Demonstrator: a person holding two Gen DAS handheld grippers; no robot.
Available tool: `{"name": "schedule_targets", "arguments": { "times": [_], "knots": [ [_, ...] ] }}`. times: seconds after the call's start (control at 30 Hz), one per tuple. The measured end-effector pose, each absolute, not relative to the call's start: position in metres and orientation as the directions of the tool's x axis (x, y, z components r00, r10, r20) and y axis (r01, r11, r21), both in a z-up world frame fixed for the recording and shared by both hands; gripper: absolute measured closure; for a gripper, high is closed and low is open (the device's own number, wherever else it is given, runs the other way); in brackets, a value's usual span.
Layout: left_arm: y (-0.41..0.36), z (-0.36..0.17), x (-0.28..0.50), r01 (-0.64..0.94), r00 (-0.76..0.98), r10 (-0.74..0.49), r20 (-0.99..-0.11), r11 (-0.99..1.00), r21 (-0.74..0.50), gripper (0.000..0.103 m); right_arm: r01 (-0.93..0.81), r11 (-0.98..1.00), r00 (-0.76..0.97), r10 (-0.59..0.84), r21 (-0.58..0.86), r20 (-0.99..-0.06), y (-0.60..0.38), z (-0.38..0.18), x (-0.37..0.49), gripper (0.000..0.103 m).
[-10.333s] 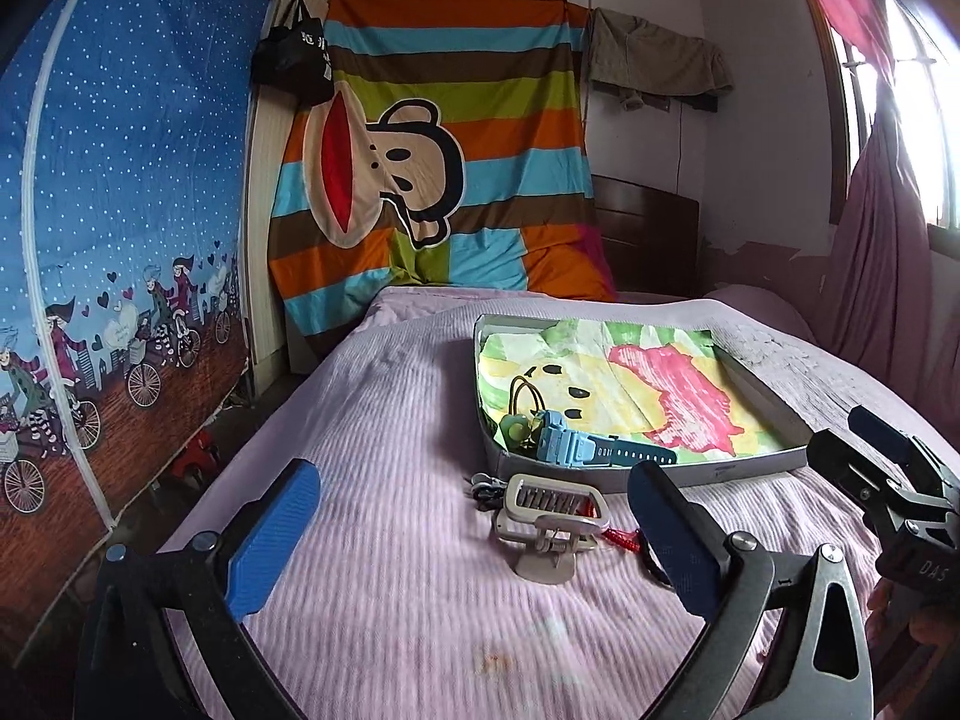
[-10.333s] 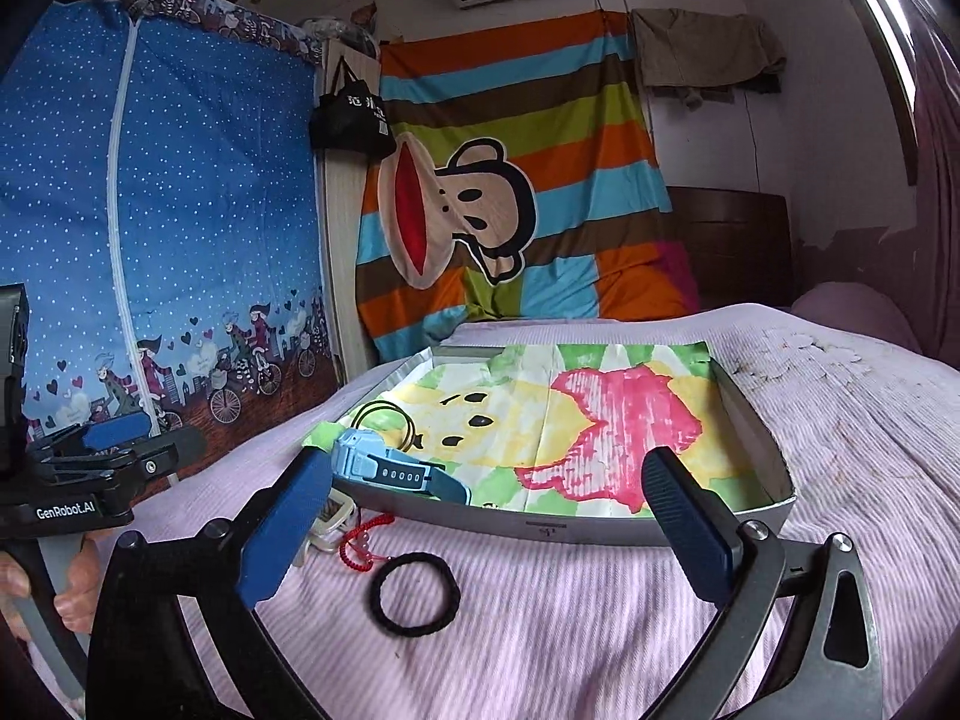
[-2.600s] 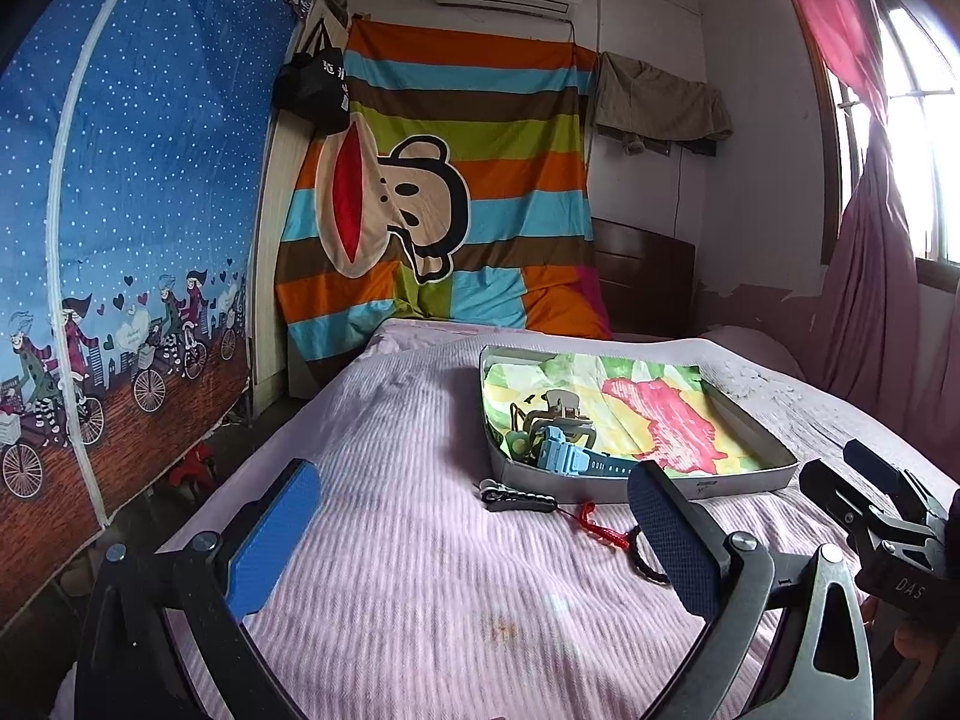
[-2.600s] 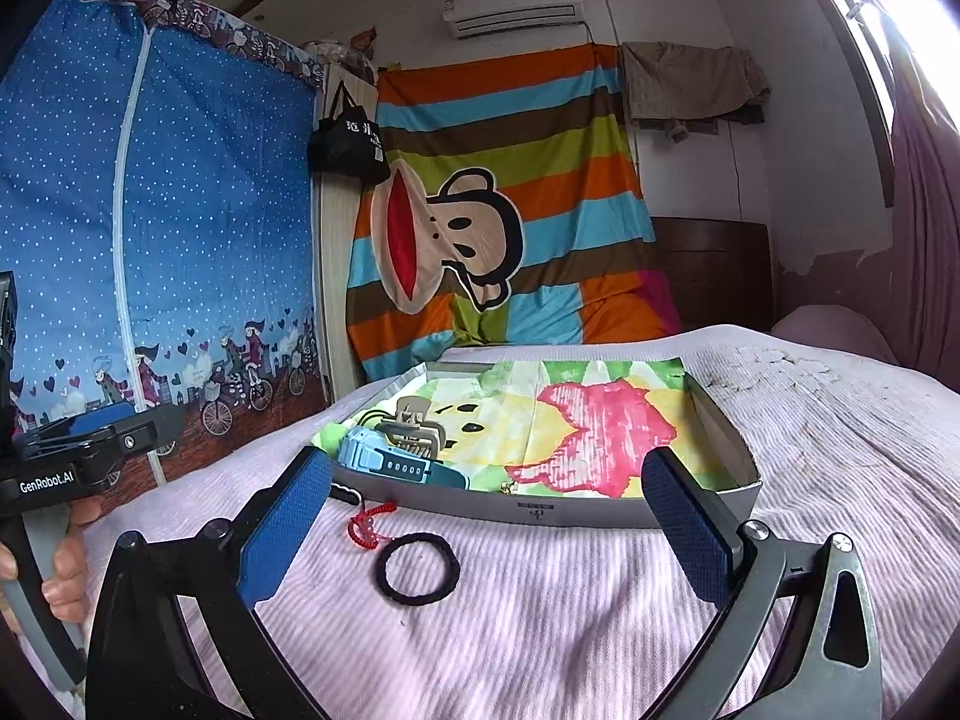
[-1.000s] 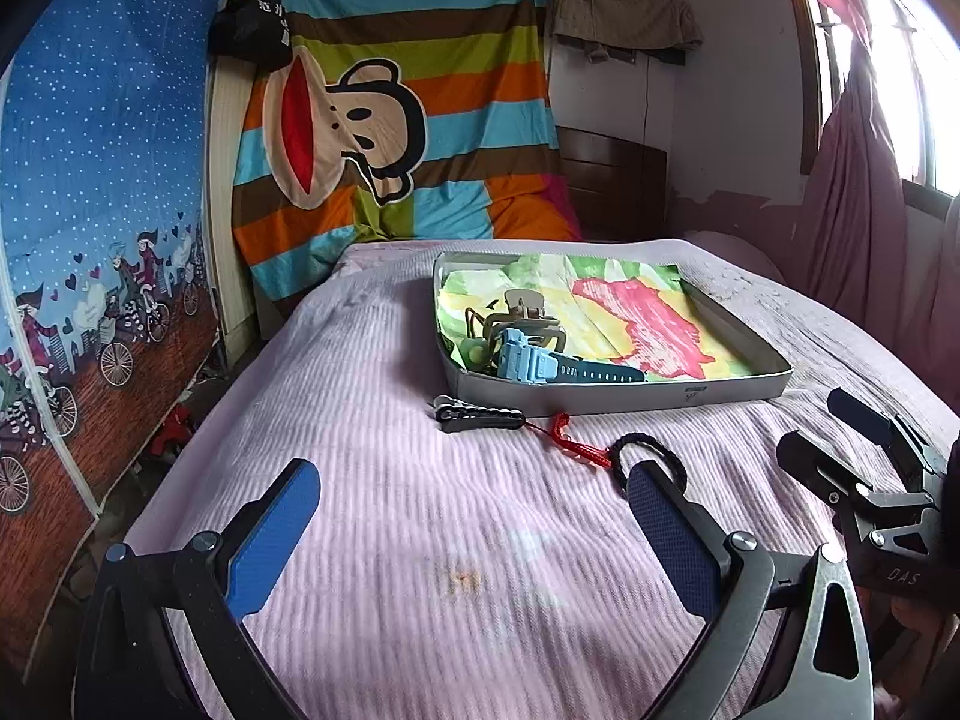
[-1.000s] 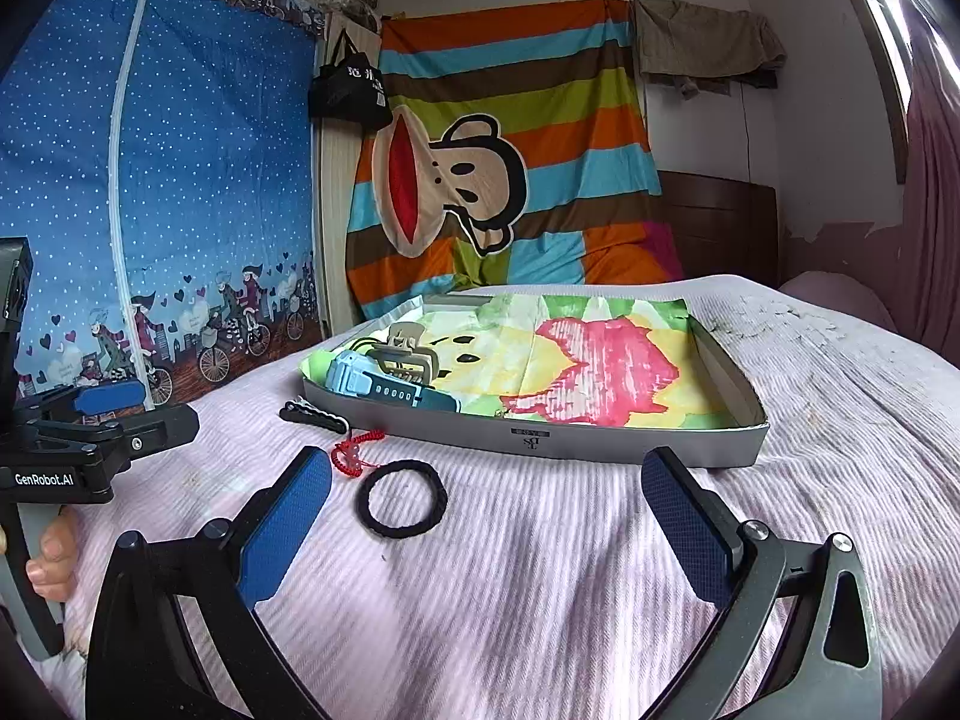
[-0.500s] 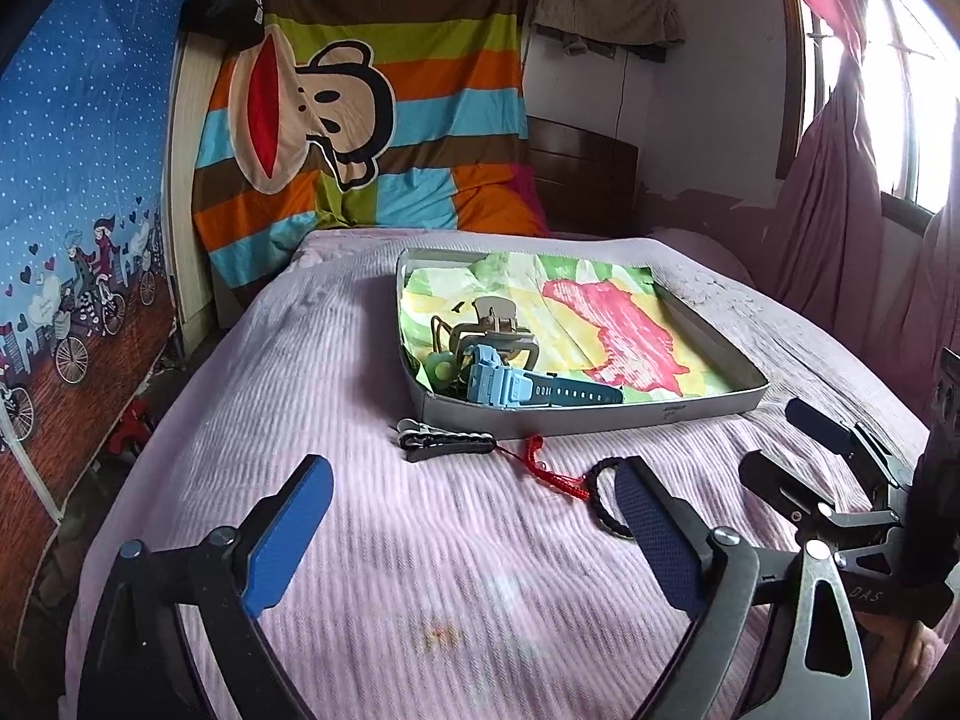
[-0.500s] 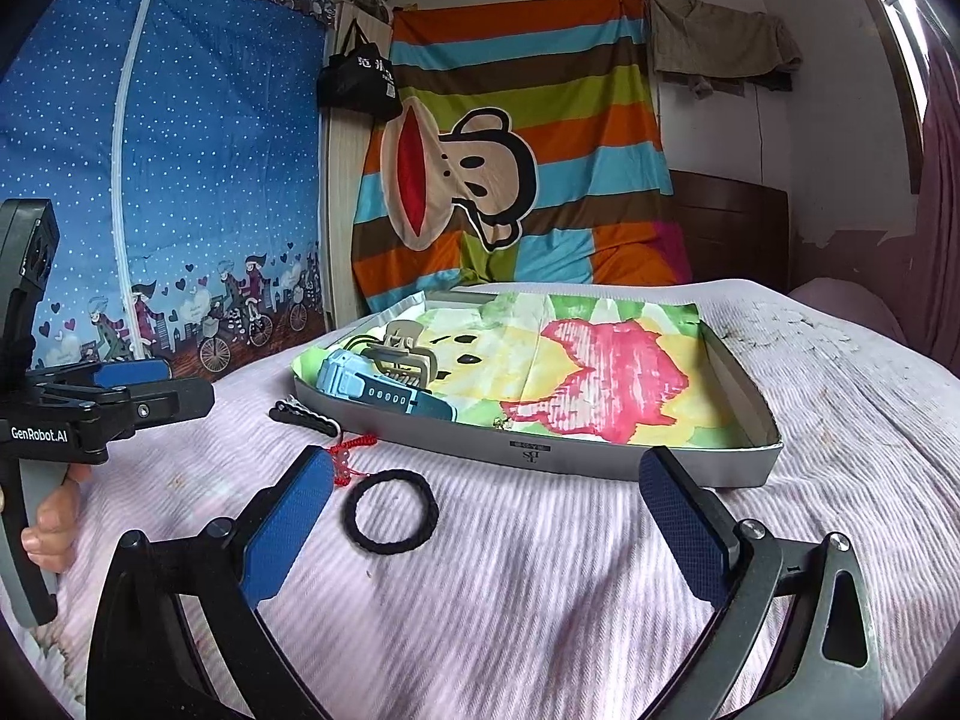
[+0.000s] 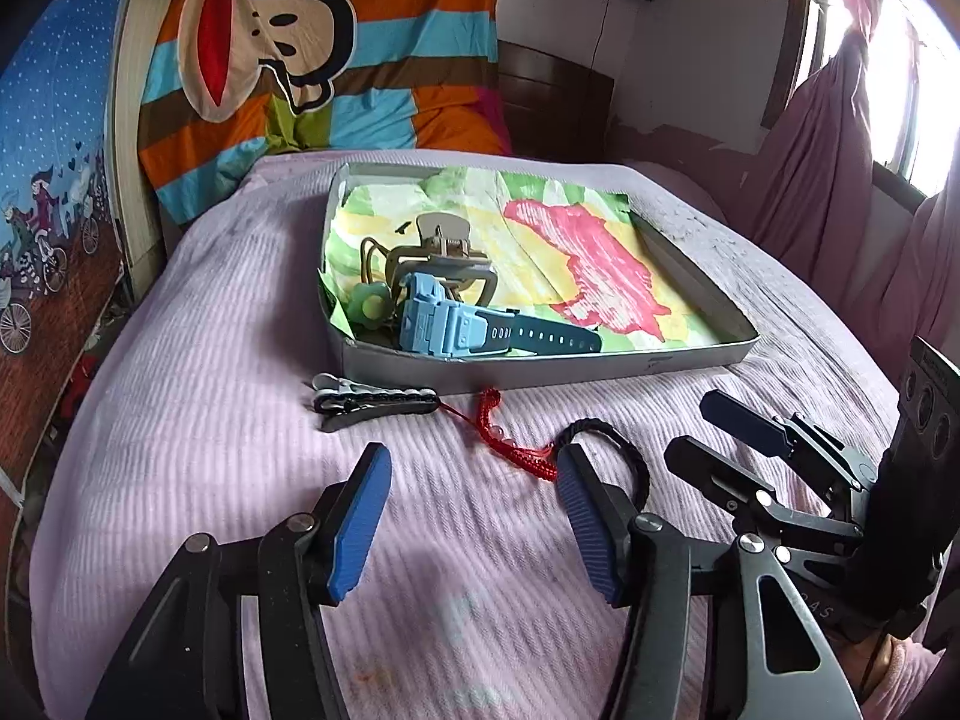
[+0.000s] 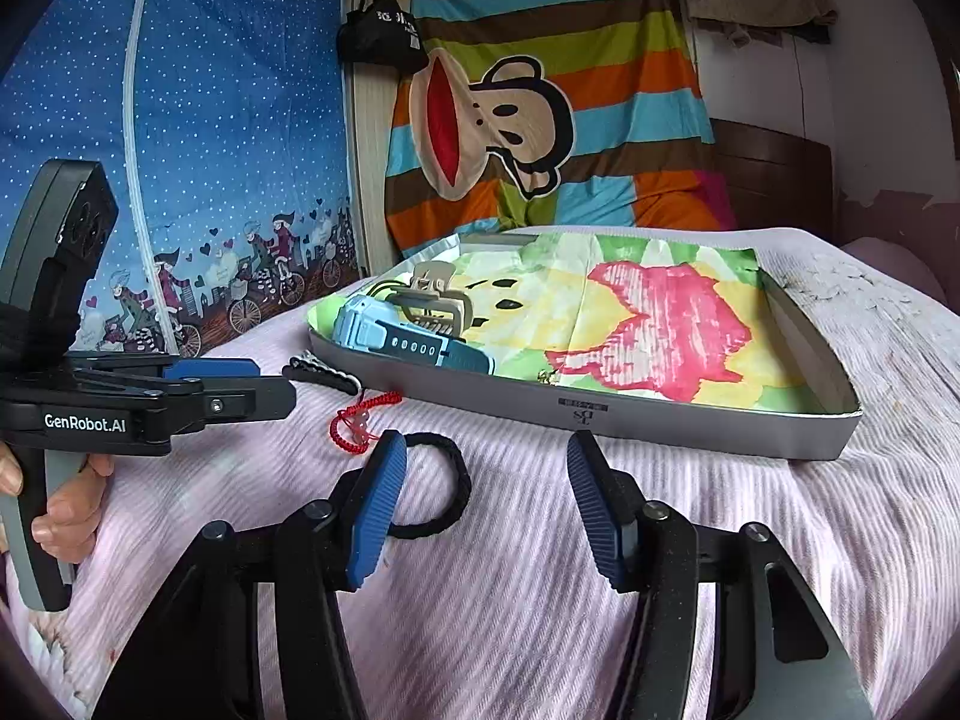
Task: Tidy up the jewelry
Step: 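Grasp the black hair tie with the right tool while the left tool grasps the red bead string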
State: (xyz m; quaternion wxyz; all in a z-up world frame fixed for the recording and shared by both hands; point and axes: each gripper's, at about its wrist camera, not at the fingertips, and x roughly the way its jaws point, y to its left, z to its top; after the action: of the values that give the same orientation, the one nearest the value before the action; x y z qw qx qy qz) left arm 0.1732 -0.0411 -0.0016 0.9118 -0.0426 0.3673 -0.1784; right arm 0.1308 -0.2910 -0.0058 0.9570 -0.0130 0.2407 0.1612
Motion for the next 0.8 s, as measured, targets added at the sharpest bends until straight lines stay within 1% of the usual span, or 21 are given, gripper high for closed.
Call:
{"name": "schedule_targets", "arguments": {
  "times": [0.07,0.1,0.27,0.33,0.37,0.4,0.43,0.47,0.57,0.6,0.7,0.77,0.8],
  "knots": [
    [-0.044,-0.006,0.179,0.292,0.645,-0.362,-0.673,0.930,-0.221,0.053,-0.326,0.944,0.820,0.312,0.056,-0.479,-0.289,-0.010,0.134,0.061],
    [-0.044,-0.008,0.181,0.291,0.635,-0.367,-0.680,0.929,-0.230,0.054,-0.332,0.942,0.815,0.317,0.057,-0.486,-0.287,-0.012,0.136,0.062],
    [-0.046,-0.014,0.191,0.292,0.603,-0.399,-0.691,0.916,-0.274,0.057,-0.348,0.936,0.796,0.328,0.059,-0.508,-0.283,-0.017,0.141,0.063],
    [-0.047,-0.015,0.194,0.291,0.594,-0.406,-0.695,0.913,-0.285,0.065,-0.351,0.934,0.790,0.330,0.061,-0.517,-0.283,-0.018,0.143,0.063],
    [-0.048,-0.016,0.196,0.290,0.588,-0.411,-0.697,0.911,-0.292,0.066,-0.352,0.934,0.787,0.330,0.061,-0.522,-0.282,-0.019,0.145,0.063],
    [-0.048,-0.018,0.197,0.290,0.584,-0.415,-0.698,0.909,-0.298,0.070,-0.352,0.934,0.783,0.330,0.062,-0.527,-0.282,-0.020,0.146,0.065],
    [-0.048,-0.019,0.198,0.289,0.580,-0.418,-0.699,0.908,-0.303,0.074,-0.352,0.934,0.779,0.330,0.064,-0.534,-0.282,-0.021,0.147,0.069],
    [-0.048,-0.020,0.198,0.289,0.577,-0.421,-0.700,0.907,-0.306,0.076,-0.352,0.934,0.774,0.330,0.066,-0.541,-0.281,-0.022,0.149,0.070],
    [-0.048,-0.024,0.199,0.292,0.566,-0.428,-0.705,0.904,-0.314,0.086,-0.354,0.932,0.761,0.333,0.073,-0.557,-0.281,-0.025,0.152,0.070],
    [-0.048,-0.025,0.199,0.292,0.561,-0.429,-0.708,0.903,-0.316,0.092,-0.356,0.932,0.757,0.334,0.075,-0.561,-0.280,-0.026,0.154,0.070],
    [-0.048,-0.027,0.197,0.291,0.555,-0.428,-0.713,0.903,-0.316,0.098,-0.358,0.931,0.744,0.332,0.074,-0.580,-0.278,-0.030,0.157,0.071],
    [-0.048,-0.028,0.195,0.291,0.558,-0.428,-0.711,0.903,-0.315,0.099,-0.359,0.930,0.736,0.331,0.074,-0.591,-0.277,-0.032,0.158,0.076],
    [-0.048,-0.028,0.194,0.291,0.560,-0.427,-0.710,0.904,-0.314,0.099,-0.360,0.930,0.733,0.331,0.075,-0.594,-0.277,-0.032,0.158,0.077]
  ]
}}
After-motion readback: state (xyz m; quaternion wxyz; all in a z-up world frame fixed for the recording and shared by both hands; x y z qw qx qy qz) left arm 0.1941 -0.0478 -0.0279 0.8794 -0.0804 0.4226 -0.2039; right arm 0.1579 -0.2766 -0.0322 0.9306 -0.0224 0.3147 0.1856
